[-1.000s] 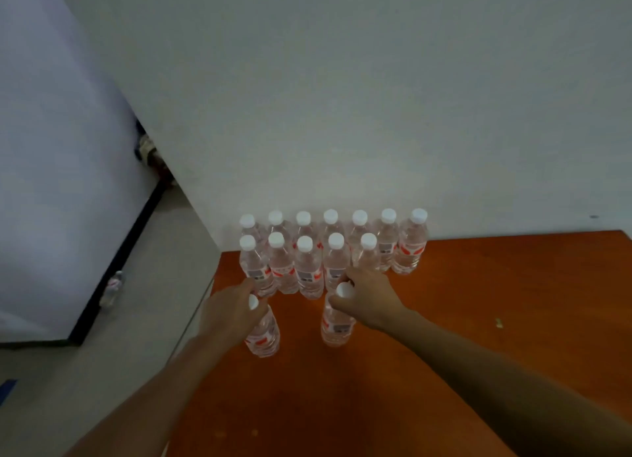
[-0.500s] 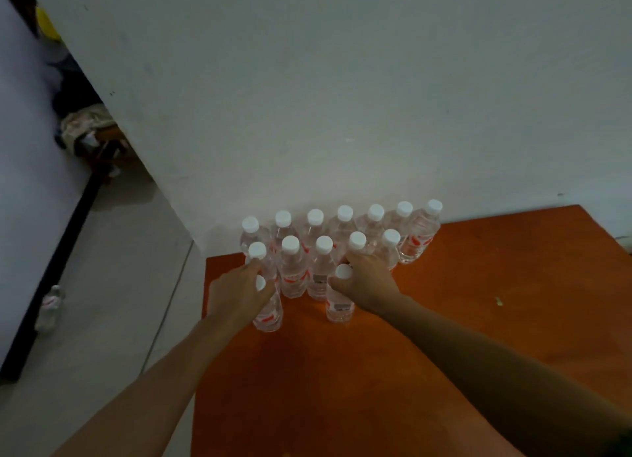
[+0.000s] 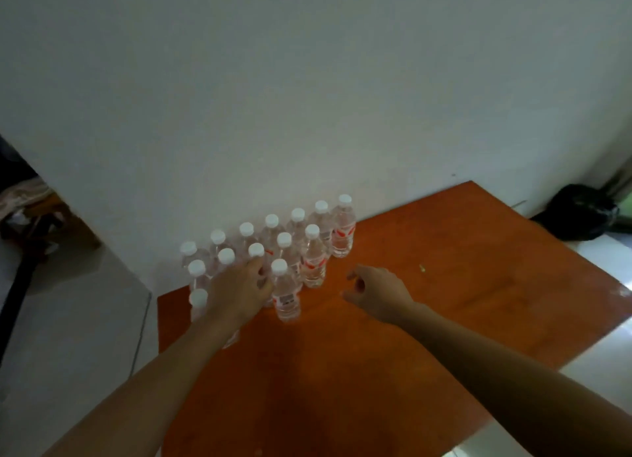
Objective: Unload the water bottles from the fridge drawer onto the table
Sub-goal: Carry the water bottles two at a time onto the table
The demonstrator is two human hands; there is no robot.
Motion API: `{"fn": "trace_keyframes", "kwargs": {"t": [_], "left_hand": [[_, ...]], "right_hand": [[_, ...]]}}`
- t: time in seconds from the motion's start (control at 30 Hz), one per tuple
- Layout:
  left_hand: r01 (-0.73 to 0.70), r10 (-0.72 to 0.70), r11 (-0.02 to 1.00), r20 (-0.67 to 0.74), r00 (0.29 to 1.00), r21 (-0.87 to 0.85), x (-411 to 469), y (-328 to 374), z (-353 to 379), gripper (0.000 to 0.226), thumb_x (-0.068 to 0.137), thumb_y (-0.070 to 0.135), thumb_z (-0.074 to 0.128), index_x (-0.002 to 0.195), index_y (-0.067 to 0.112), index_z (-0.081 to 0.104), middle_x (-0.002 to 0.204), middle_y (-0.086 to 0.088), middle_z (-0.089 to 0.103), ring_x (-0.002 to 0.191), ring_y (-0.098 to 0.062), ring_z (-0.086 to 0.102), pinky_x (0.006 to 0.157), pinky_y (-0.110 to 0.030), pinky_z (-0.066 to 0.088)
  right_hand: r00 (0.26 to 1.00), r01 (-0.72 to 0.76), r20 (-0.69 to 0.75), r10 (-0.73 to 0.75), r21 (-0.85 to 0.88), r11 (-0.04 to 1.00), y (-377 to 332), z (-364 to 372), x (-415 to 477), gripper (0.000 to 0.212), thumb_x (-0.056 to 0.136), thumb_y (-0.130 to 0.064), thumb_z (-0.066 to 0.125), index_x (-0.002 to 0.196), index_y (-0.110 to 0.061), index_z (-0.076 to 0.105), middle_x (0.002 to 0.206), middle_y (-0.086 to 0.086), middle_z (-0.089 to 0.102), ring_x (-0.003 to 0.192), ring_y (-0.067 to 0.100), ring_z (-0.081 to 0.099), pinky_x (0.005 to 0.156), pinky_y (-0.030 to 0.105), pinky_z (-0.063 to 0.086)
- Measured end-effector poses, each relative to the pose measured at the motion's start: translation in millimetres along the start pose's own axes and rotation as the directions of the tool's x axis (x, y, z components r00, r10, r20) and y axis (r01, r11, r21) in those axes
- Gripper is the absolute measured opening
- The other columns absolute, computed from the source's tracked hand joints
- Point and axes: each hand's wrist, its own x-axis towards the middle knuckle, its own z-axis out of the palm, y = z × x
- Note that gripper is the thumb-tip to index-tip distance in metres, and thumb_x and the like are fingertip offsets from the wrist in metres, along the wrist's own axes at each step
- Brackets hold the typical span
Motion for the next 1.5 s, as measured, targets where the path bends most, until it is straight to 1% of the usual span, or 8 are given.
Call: {"fn": "trace_keyframes", "kwargs": {"t": [0.23,0.33,0.5,0.67,0.8,0.97,1.23,1.5], "left_hand": [[-0.361,0.365,0.931,0.205,0.908,-0.059,-48,175,41,0.014,0.092,0.034,0.054,0.087,0.022,0.057,0.079,0.004,0.06,0.068,-0.009,0.056,0.066,-0.027,0.049],[-0.485,0.485,0.871,0.278,0.829,-0.074,-86,255,60,0.015,0.094,0.037,0.051,0.091,0.022,0.056,0.077,0.005,0.058,0.063,-0.008,0.052,0.055,-0.022,0.043],[-0.612,0.631,0.772,0.327,0.704,-0.171,-132,378,83,0.017,0.093,0.038,0.052,0.091,0.022,0.059,0.079,0.002,0.064,0.07,-0.015,0.062,0.062,-0.03,0.054],[-0.72,0.748,0.654,0.338,0.571,-0.231,-153,500,113,0.015,0.093,0.036,0.056,0.083,0.025,0.054,0.064,0.01,0.051,0.054,-0.005,0.051,0.049,-0.018,0.038],[-0.771,0.825,0.549,0.355,0.44,-0.321,-159,605,152,0.017,0.092,0.039,0.056,0.092,0.023,0.059,0.079,0.005,0.065,0.066,-0.008,0.062,0.066,-0.025,0.056],[-0.851,0.909,0.386,0.303,0.285,-0.357,-165,752,195,0.023,0.091,0.042,0.051,0.098,0.021,0.059,0.084,0.001,0.065,0.078,-0.017,0.061,0.075,-0.036,0.054],[-0.901,0.964,0.111,0.265,-0.005,-0.42,-188,958,232,0.021,0.091,0.042,0.05,0.094,0.022,0.056,0.077,0.005,0.055,0.079,-0.018,0.058,0.07,-0.032,0.049],[-0.881,0.953,-0.042,0.246,-0.177,-0.47,-237,1119,289,0.018,0.092,0.041,0.05,0.092,0.023,0.054,0.079,0.005,0.054,0.071,-0.013,0.053,0.06,-0.025,0.039]], "right_hand": [[0.943,-0.302,-0.14,0.302,0.021,0.953,117,-52,-178,0.033,0.092,-0.042,0.061,0.119,-0.022,0.059,0.091,-0.007,0.061,0.076,0.009,0.059,0.062,0.024,0.049],[0.867,-0.449,-0.195,0.459,0.096,0.888,163,-71,-263,0.03,0.089,-0.044,0.063,0.112,-0.024,0.062,0.09,-0.009,0.062,0.077,0.007,0.06,0.068,0.024,0.052],[0.717,-0.615,-0.297,0.631,0.155,0.773,225,-104,-384,0.027,0.091,-0.041,0.063,0.112,-0.023,0.063,0.088,-0.01,0.061,0.078,0.008,0.058,0.063,0.019,0.043],[0.556,-0.718,-0.379,0.74,0.23,0.658,295,-127,-473,0.033,0.088,-0.046,0.063,0.113,-0.025,0.064,0.084,-0.012,0.061,0.077,0.009,0.057,0.065,0.025,0.042],[0.44,-0.777,-0.387,0.81,0.289,0.56,363,-148,-531,0.034,0.087,-0.047,0.063,0.114,-0.026,0.064,0.083,-0.013,0.062,0.078,0.009,0.06,0.071,0.029,0.051],[0.25,-0.836,-0.4,0.882,0.37,0.405,449,-198,-599,0.035,0.088,-0.046,0.062,0.116,-0.025,0.062,0.088,-0.009,0.063,0.078,0.009,0.057,0.064,0.025,0.043],[-0.061,-0.839,-0.385,0.921,0.519,0.161,546,-244,-701,0.035,0.089,-0.044,0.061,0.119,-0.026,0.06,0.092,-0.008,0.061,0.08,0.009,0.057,0.066,0.025,0.043],[-0.22,-0.813,-0.341,0.914,0.582,0.022,668,-269,-803,0.036,0.087,-0.045,0.061,0.117,-0.027,0.062,0.091,-0.009,0.063,0.08,0.01,0.057,0.065,0.027,0.044]]}}
